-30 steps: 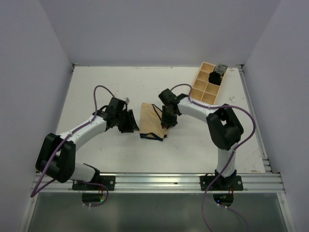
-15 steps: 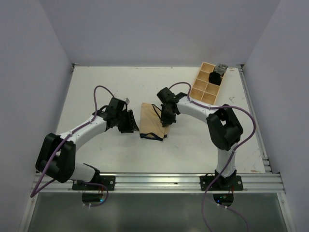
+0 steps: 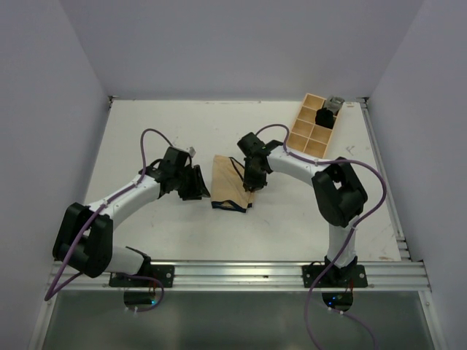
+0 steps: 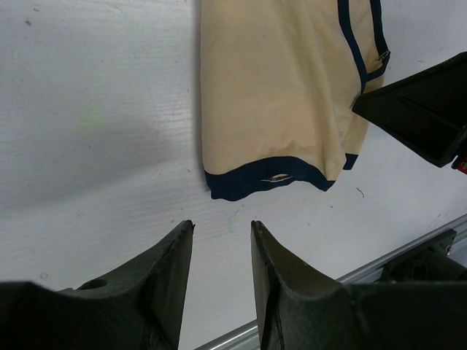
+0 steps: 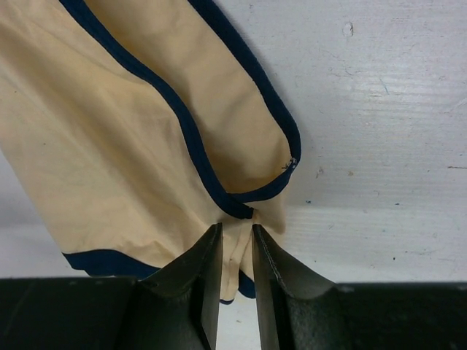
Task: Roll the underwear
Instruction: Fold the underwear
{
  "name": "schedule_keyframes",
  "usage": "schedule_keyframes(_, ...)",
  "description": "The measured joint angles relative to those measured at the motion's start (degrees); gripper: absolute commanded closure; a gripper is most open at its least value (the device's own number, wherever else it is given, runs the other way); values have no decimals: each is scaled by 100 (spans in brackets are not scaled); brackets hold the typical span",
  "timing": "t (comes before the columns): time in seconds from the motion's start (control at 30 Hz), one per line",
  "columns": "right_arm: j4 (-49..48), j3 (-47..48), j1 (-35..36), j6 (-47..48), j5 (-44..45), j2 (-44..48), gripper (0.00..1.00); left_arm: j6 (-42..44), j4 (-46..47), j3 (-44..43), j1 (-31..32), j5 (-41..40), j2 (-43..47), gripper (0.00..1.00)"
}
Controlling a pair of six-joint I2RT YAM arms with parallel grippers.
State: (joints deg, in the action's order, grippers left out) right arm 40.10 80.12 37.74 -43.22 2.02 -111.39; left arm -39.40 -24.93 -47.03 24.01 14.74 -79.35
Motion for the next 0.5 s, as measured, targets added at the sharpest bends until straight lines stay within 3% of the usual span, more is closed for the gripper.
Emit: schedule_keyframes(0.5,-39,2,2,61,-2,-229,75,0,-50,0,0,-28,26,59)
